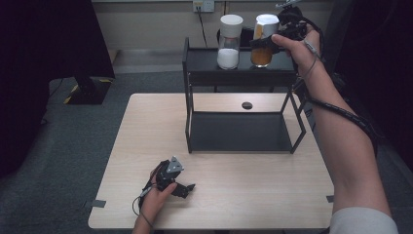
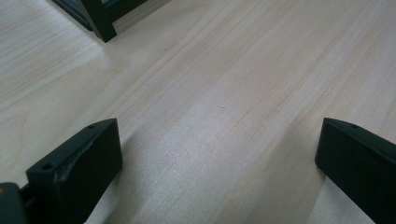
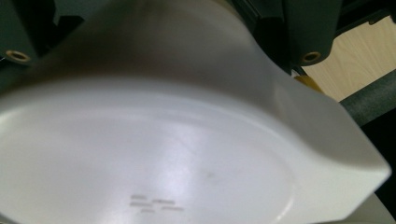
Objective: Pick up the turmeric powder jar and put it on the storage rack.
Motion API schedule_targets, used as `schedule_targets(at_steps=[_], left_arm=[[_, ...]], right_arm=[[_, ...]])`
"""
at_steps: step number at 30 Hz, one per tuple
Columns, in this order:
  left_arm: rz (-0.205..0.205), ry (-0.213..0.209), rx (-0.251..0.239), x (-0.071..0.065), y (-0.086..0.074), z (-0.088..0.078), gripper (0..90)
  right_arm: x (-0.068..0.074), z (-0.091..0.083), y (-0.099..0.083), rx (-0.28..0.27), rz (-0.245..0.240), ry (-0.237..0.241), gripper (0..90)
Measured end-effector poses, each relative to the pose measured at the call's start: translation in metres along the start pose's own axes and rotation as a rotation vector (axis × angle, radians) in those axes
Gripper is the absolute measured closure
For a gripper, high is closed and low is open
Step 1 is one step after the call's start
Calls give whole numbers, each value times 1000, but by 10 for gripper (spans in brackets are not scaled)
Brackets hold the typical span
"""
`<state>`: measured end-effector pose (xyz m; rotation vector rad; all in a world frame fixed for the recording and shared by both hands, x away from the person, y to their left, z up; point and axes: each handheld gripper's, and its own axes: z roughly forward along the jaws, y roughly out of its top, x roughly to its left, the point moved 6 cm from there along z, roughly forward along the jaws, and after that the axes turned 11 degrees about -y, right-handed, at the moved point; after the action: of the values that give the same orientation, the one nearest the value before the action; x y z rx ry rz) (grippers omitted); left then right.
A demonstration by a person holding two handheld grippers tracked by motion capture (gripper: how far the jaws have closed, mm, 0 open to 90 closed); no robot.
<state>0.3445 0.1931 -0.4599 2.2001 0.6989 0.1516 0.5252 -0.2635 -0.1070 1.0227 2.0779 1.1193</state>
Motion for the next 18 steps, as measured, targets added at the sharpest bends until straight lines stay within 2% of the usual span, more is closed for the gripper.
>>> schedule_targets(at_steps=[18], left_arm=[[0, 0, 0, 0, 0, 0, 0]], right_arm=[[-5, 7, -6, -7, 32, 5, 297]])
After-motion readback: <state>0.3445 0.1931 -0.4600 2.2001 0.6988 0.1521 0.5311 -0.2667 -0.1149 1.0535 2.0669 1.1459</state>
